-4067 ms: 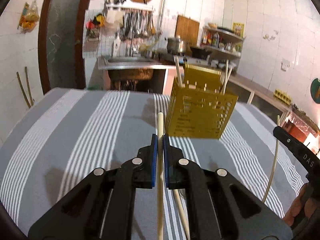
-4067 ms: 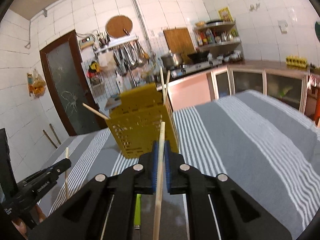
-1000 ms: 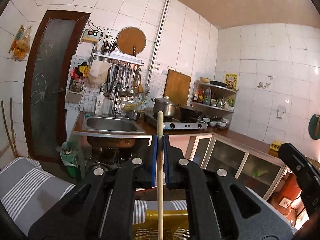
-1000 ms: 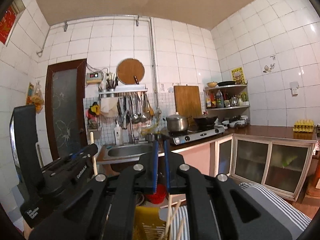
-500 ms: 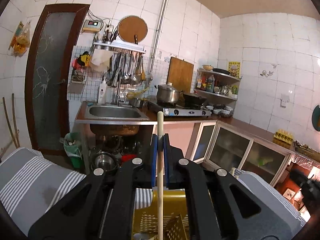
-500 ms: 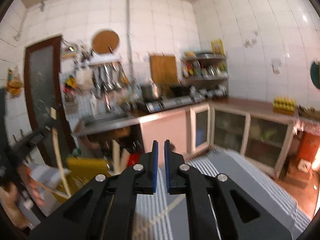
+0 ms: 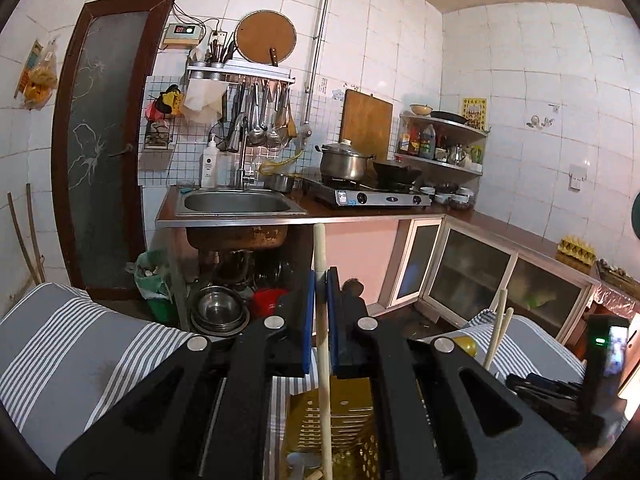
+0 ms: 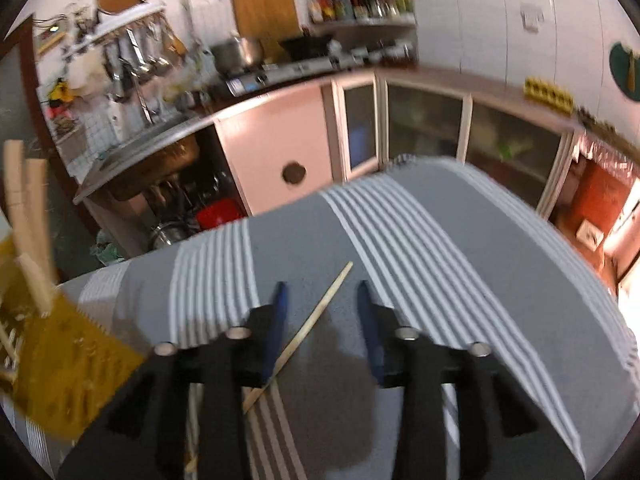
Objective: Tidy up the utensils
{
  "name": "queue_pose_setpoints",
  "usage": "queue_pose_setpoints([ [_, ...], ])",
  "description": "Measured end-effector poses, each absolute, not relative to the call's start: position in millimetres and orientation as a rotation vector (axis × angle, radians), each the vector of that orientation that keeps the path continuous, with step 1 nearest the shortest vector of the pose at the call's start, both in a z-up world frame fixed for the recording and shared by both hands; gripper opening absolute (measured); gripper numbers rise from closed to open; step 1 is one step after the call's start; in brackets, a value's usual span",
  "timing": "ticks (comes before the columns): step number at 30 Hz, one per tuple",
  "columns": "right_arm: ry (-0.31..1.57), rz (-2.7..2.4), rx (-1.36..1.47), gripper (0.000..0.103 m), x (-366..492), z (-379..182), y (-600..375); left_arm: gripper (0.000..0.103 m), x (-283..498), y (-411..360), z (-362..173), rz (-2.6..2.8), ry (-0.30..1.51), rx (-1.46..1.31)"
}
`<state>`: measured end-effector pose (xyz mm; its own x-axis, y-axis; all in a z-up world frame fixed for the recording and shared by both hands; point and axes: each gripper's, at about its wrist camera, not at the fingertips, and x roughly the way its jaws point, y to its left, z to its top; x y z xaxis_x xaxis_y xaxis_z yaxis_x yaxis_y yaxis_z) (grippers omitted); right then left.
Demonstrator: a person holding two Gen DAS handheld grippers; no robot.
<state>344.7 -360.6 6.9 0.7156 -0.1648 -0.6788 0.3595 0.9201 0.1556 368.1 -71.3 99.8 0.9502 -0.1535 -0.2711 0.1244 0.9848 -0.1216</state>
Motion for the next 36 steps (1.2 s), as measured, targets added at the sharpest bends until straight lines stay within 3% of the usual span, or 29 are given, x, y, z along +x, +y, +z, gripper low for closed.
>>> queue_pose_setpoints([
  [6, 0.855, -0.361, 0.273, 0.035, 390, -32, -363, 0.005, 372, -71, 96, -0.144, 0.296, -0.101],
  [9, 0.882, -0.395, 0.241, 0.014, 408, -39, -360, 0.005, 374, -71, 95, -0.147, 0.3, -0.098],
  [12, 0.871, -0.367, 0.268, 0.006, 411, -36, -361, 0.005, 375, -74, 94, -0.147, 0.307, -0.085],
  [18, 0.733, -0.309, 0.35, 0.006, 374, -3, -373, 0.005, 376, -75, 96, -0.146, 0.317, -0.087],
  [26, 0.397, -0.11, 0.489, 0.006, 308, 79, -367, 0.005, 376, -72, 100, -0.158, 0.326, -0.091],
  [35, 0.084, 0.072, 0.394, 0.006, 271, 152, -298, 0.007, 371, -72, 105, -0.154, 0.333, -0.064],
  [36, 0.075, 0.077, 0.383, 0.006, 272, 153, -293, 0.012, 370, -72, 105, -0.157, 0.339, -0.065],
])
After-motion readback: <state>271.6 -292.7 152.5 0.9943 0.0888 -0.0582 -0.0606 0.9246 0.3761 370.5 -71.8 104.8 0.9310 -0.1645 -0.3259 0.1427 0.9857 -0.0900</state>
